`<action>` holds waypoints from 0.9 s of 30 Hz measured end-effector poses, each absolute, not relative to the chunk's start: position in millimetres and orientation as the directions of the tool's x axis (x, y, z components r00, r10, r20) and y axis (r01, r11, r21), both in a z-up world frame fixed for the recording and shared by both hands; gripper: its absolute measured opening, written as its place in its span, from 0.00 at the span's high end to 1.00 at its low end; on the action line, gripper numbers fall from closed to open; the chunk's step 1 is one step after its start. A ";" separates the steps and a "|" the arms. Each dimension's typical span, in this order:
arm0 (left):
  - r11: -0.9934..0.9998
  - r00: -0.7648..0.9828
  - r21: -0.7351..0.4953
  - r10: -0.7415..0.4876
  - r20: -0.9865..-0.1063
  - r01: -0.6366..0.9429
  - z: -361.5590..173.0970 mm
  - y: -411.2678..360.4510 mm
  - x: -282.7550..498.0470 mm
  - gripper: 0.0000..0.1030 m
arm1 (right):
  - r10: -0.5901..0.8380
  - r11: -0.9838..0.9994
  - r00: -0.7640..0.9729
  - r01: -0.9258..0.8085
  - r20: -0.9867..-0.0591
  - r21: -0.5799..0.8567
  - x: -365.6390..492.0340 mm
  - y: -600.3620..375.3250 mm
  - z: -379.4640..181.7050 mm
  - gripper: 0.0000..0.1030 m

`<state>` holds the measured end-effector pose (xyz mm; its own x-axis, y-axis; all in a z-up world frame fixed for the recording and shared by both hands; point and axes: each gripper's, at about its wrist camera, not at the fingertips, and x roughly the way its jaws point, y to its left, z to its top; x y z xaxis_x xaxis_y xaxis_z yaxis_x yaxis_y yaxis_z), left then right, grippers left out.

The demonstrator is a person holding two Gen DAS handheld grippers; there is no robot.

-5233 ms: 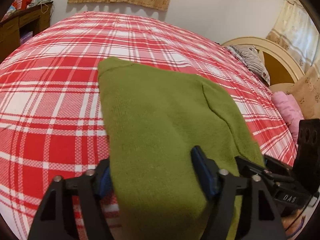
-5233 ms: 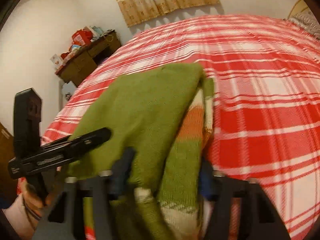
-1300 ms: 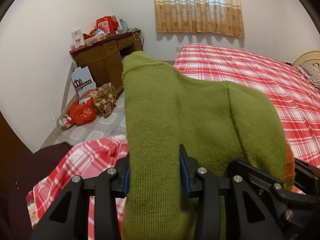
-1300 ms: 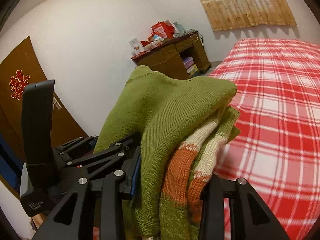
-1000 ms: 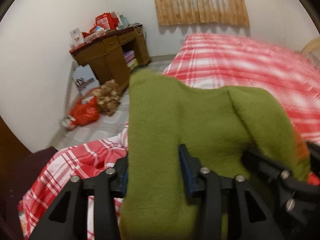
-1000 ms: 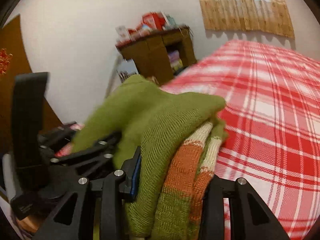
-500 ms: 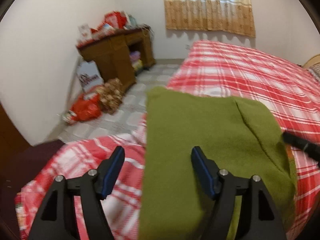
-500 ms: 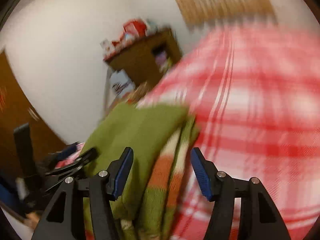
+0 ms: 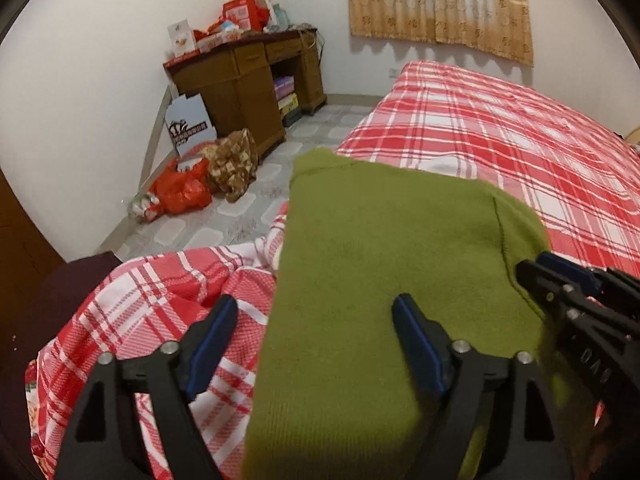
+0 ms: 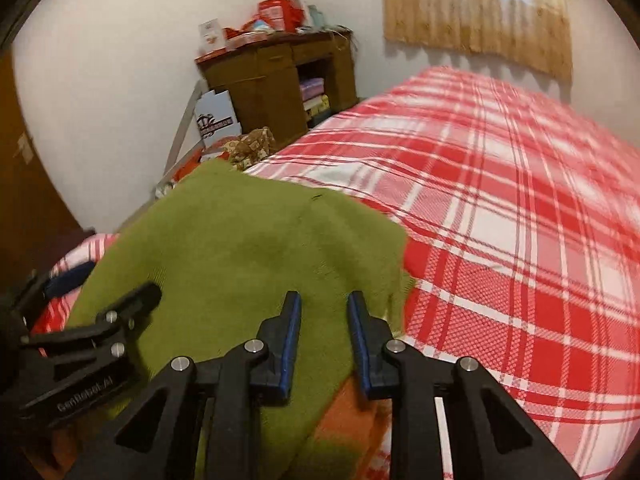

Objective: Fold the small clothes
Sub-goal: 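Lower the folded sweater onto the bed with both tools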

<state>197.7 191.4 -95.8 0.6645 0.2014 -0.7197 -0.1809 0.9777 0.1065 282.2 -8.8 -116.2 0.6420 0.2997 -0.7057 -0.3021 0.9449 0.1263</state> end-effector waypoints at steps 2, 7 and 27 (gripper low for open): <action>0.977 0.651 0.091 0.196 -0.733 -0.192 -97.9 191.1 203.8 0.14 | 0.268 0.955 0.646 -0.276 -0.715 0.108 289.8 -9.8 -119.4 0.77; 0.976 0.656 0.089 0.200 -0.728 -0.198 -105.3 186.5 212.7 0.11 | 0.247 0.957 0.657 -0.281 -0.713 0.073 306.5 -1.2 -125.1 0.77; 0.972 0.703 0.175 0.233 -0.672 -0.156 -83.6 182.4 108.3 0.11 | 0.311 0.931 0.729 -0.364 -0.610 0.039 148.9 -8.6 -90.5 0.75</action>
<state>108.3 182.4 -83.6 0.7032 0.2333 -0.6716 -0.1557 0.9722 0.1747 148.9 -8.6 -90.5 0.7287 0.3107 -0.6103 -0.3638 0.9306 0.0393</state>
